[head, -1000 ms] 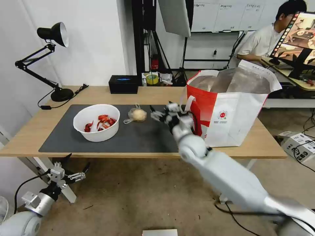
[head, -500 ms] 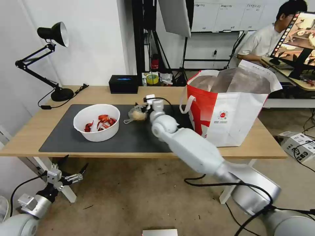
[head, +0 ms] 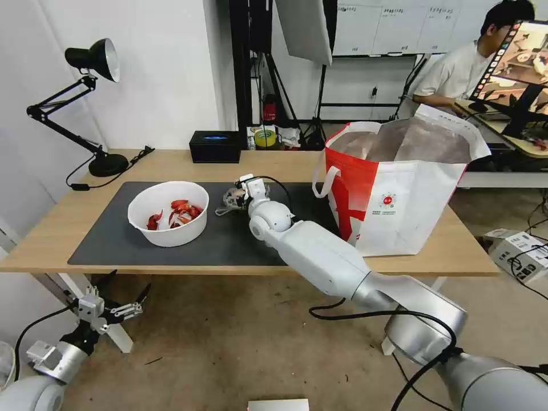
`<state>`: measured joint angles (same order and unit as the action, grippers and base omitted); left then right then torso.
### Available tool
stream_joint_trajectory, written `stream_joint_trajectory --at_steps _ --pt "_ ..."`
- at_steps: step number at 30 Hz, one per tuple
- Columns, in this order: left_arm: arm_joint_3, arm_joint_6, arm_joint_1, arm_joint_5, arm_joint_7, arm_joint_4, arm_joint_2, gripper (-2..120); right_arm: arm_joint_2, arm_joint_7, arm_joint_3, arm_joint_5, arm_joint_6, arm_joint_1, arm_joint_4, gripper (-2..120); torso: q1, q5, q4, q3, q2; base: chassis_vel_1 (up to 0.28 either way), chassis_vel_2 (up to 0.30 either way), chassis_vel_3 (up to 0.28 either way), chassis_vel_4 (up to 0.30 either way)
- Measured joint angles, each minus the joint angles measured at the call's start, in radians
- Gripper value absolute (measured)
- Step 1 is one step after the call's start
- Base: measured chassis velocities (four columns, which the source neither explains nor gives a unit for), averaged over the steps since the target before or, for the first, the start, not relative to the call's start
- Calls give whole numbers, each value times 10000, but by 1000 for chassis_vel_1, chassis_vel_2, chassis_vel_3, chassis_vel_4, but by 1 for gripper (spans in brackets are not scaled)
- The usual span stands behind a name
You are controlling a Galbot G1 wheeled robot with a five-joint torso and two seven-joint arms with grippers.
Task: Pick up the trash from the table and place it into the takeout bag.
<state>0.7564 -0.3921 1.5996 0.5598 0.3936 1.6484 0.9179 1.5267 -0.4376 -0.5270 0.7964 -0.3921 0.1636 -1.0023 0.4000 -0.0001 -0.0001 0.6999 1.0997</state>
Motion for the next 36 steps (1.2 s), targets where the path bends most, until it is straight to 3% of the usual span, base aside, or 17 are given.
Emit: stream_joint_trajectory --at_steps 24,36 --pt "-49 -62 -123 228 116 -180 -26 100 317 -276 303 -102 -50 209 506 99 0 1 0 0 1 0 0 0 0" --pt "2 -88 -107 319 244 -220 -64 100 316 -299 453 -8 -111 285 440 60 -1 1 1 0 1 0 0 0 0"
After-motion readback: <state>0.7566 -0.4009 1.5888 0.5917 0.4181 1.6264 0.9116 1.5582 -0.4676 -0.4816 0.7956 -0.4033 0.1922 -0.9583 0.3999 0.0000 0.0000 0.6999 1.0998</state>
